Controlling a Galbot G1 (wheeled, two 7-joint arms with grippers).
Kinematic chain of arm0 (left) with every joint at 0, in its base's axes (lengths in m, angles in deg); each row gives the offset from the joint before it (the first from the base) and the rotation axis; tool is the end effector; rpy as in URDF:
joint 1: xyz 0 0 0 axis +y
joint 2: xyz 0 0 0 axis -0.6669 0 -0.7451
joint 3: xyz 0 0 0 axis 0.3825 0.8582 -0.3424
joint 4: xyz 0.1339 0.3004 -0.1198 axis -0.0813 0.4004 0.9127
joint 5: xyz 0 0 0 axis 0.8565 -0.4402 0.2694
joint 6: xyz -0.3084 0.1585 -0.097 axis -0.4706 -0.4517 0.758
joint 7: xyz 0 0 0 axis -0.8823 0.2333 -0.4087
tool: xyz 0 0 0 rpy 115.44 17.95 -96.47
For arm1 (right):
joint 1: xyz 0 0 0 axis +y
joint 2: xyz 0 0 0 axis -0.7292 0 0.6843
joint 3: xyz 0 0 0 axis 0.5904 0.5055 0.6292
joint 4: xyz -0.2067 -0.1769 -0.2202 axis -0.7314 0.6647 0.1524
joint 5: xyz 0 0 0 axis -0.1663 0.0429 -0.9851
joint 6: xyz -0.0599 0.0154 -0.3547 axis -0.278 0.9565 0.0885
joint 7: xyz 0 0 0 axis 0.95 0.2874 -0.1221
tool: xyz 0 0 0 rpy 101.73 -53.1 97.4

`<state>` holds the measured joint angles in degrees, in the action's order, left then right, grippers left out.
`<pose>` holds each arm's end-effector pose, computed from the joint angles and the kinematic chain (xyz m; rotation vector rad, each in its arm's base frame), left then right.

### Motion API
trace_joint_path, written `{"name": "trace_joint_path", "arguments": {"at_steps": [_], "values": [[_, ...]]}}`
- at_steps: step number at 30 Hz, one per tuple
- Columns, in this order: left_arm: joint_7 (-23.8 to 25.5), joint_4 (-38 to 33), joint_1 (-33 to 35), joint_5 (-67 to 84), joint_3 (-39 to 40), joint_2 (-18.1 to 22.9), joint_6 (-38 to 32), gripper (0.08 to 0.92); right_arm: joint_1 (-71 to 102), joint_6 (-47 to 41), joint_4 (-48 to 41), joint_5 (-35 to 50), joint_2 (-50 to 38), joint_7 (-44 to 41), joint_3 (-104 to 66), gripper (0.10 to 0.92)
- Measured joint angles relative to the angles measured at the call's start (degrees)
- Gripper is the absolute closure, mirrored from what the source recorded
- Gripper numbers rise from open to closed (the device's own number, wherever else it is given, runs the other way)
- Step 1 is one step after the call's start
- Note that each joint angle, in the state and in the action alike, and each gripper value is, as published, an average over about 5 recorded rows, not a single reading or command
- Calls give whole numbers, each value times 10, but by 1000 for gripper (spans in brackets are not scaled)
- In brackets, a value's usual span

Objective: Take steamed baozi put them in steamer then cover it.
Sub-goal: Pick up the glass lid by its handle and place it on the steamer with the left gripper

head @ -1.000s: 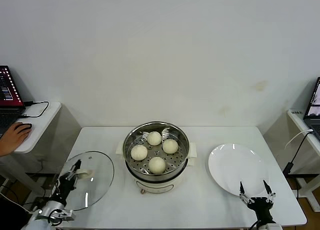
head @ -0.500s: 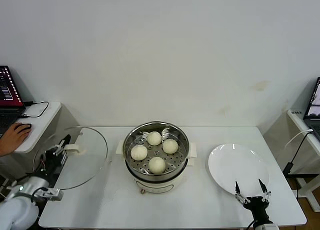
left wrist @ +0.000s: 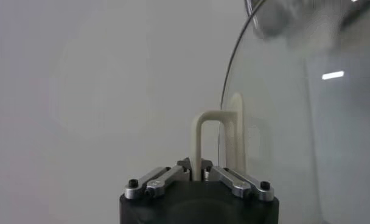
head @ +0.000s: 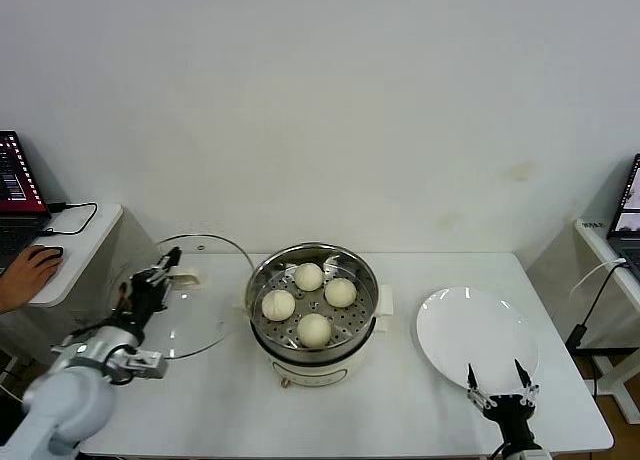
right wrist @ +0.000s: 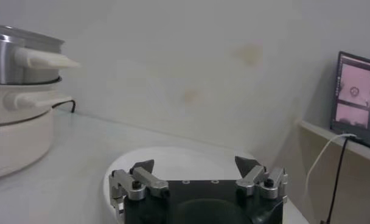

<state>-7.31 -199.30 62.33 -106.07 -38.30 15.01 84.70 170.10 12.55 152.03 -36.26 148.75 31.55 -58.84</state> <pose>0.2770 0.1262 -0.2078 0.1988 2.1172 2.1573 0.1369 -0.1177 -0.3865 -0.1363 -2.9789 0.3764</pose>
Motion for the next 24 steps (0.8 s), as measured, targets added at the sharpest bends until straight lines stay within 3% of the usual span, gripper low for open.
{"name": "trace_joint_path", "arguments": {"at_steps": [12, 24], "values": [[49, 21, -135, -35, 173, 66, 81, 849, -7, 4, -10, -28, 10, 9, 3, 203], [81, 59, -219, -91, 274, 140, 112, 849, -16, 6, -27, -44, 12, 13, 9, 203]]}}
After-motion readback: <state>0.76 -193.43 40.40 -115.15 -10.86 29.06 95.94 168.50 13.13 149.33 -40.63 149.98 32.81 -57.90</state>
